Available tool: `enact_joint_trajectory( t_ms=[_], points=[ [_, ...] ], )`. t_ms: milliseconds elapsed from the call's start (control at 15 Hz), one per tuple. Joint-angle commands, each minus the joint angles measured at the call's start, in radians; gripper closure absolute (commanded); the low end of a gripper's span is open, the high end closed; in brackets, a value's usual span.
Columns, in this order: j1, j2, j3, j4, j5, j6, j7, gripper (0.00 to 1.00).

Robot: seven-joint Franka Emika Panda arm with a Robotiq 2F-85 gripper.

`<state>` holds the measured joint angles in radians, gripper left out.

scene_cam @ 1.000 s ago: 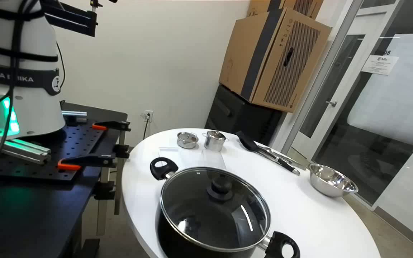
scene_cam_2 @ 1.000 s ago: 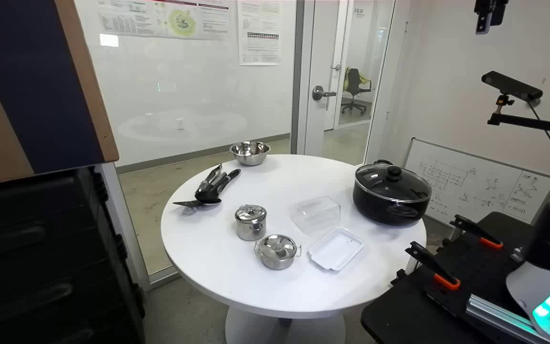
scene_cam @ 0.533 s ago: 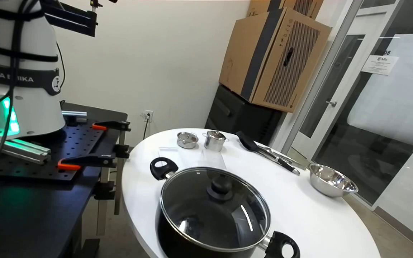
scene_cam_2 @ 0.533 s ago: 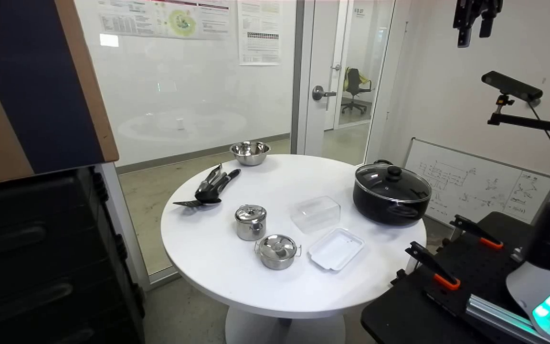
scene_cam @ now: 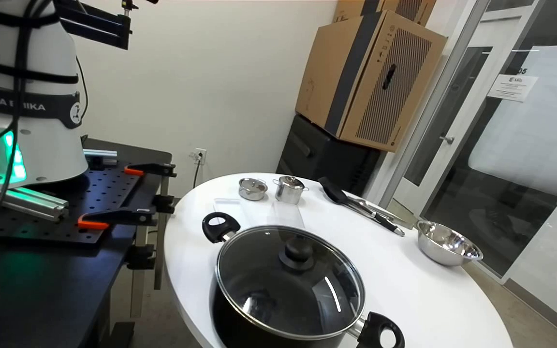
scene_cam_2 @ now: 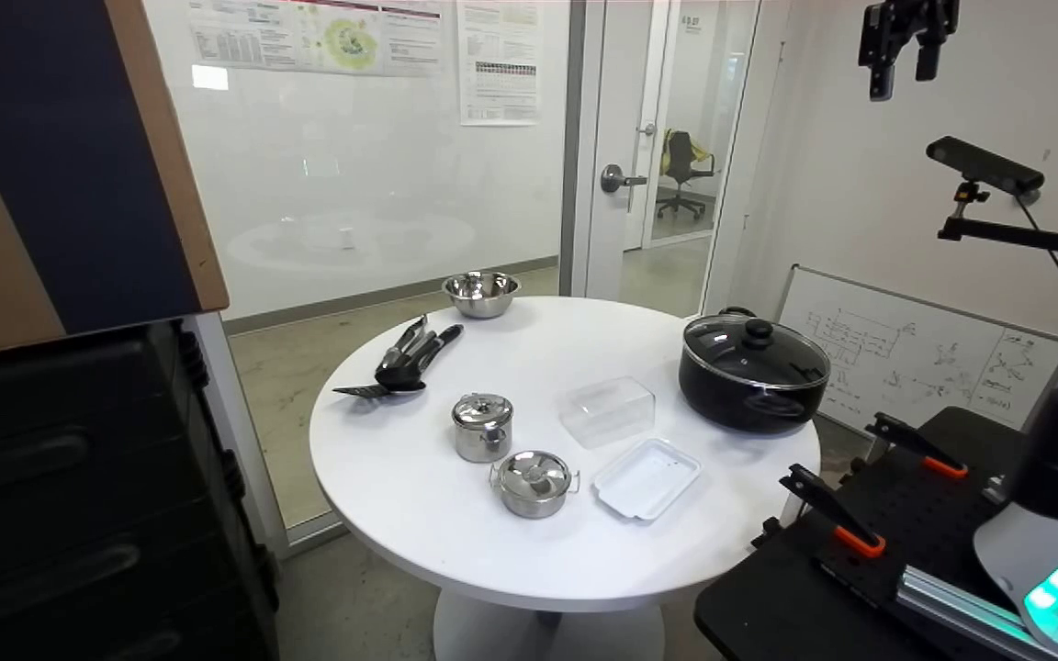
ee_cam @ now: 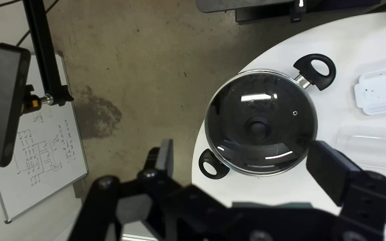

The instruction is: Remove the glass lid from the black pot and put it on the table

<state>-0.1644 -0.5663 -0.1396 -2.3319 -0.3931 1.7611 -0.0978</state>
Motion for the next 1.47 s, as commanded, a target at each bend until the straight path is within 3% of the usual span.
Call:
enact_joint_trajectory(
  t_ms=[0, 133, 533, 867, 1400],
  points=[
    [0.012, 0.069, -0.015, 0.027, 0.064, 0.013, 0.034, 0.0],
    [0.018, 0.141, -0.033, 0.044, 0.156, 0.052, 0.067, 0.0],
    [-0.01, 0.359, -0.052, 0.043, 0.356, 0.417, 0.228, 0.0],
    [-0.058, 0.521, -0.066, 0.027, 0.322, 0.671, 0.315, 0.0],
    [-0.055, 0.649, -0.086, 0.058, 0.174, 0.595, 0.496, 0.0]
  ],
)
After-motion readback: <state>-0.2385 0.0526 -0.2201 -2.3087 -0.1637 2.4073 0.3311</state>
